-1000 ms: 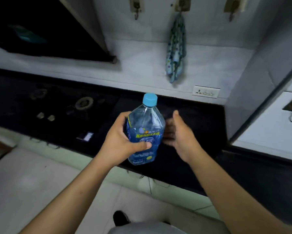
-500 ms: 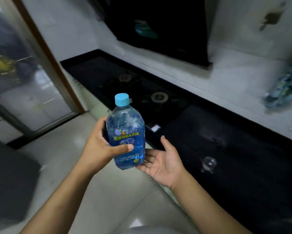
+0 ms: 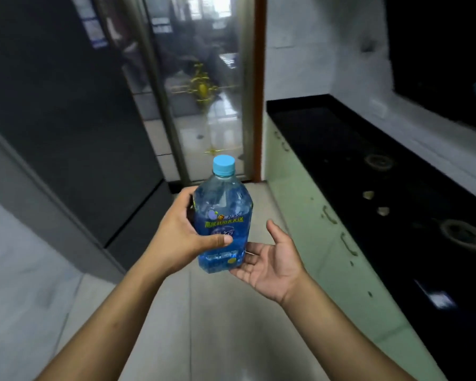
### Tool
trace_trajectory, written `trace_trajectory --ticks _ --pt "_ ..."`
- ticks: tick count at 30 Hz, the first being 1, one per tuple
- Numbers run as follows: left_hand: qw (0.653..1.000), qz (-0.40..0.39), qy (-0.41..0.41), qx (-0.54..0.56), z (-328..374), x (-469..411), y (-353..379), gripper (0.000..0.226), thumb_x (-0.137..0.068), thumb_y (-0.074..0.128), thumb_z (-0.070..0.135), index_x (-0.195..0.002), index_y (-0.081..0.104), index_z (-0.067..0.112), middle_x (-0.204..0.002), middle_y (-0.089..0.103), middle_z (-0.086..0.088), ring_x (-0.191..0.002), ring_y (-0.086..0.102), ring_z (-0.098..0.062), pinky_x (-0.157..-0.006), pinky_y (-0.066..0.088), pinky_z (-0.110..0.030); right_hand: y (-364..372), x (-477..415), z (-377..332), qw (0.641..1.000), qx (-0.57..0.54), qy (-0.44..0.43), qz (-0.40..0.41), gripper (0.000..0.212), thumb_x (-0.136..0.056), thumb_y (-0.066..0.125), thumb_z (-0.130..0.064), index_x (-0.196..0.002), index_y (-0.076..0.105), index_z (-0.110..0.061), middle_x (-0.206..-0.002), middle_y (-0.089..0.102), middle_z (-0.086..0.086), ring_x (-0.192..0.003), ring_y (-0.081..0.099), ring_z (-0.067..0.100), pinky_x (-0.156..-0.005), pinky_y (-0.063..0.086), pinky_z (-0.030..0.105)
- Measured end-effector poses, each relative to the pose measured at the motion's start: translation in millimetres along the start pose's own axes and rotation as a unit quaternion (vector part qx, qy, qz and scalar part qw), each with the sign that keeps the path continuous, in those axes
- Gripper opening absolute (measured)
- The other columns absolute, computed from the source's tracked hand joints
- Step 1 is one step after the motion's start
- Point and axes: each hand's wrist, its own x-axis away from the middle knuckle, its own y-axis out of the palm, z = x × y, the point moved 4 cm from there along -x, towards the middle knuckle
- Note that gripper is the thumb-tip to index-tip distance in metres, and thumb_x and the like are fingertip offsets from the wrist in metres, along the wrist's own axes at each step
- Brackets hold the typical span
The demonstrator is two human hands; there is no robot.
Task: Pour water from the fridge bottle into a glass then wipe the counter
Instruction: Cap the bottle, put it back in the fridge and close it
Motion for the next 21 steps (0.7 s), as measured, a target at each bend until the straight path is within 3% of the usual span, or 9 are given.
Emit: trace_trajectory --ticks 5,11,16,21 --pt "0.993 0.106 -0.044 0.002 -28.8 -25.7 -77.5 0.079 -0.062 0.091 0.000 -0.125 0.050 0.024 -0.109 0.071 0.008 -0.098 0.072 -0.005 -0.074 0.058 -0.019 75.1 -78.0 3.6 0.995 0.053 0.076 -0.040 0.085 -0.089 0.051 -0.064 -0.130 0.055 0.011 -0.119 0.065 0.029 -0.114 0.063 0.040 -0.094 0.055 0.047" --pt "0.962 0.254 -0.094 -0.019 -64.6 -52.3 -160.2 0.078 -0.061 0.092 0.000 -0.123 0.052 0.025 -0.108 0.073 0.008 -0.098 0.073 -0.009 -0.074 0.060 -0.023 159.1 -177.7 15.2 0.970 0.114 0.185 -0.106 0.088 -0.088 0.056 -0.061 -0.141 0.045 0.008 -0.125 0.063 0.030 -0.115 0.063 0.041 -0.094 0.055 0.047" --pt "0.916 0.377 -0.129 -0.043 -79.2 -61.6 -215.7 0.075 -0.059 0.093 0.006 -0.120 0.054 0.024 -0.106 0.073 0.009 -0.096 0.074 -0.010 -0.072 0.061 -0.025 230.1 -234.7 28.6 0.934 0.195 0.261 -0.149 0.081 -0.089 0.058 -0.058 -0.132 0.053 0.011 -0.126 0.062 0.030 -0.118 0.061 0.040 -0.096 0.054 0.047" --pt "0.869 0.470 -0.152 -0.043 -90.2 -62.6 -262.7 0.075 -0.059 0.093 0.006 -0.121 0.054 0.022 -0.108 0.072 0.005 -0.095 0.073 -0.008 -0.070 0.061 -0.024 291.7 -272.1 49.0 0.901 0.264 0.294 -0.177 0.076 -0.090 0.058 -0.056 -0.125 0.058 0.012 -0.116 0.063 0.027 -0.106 0.063 0.036 -0.085 0.055 0.043"
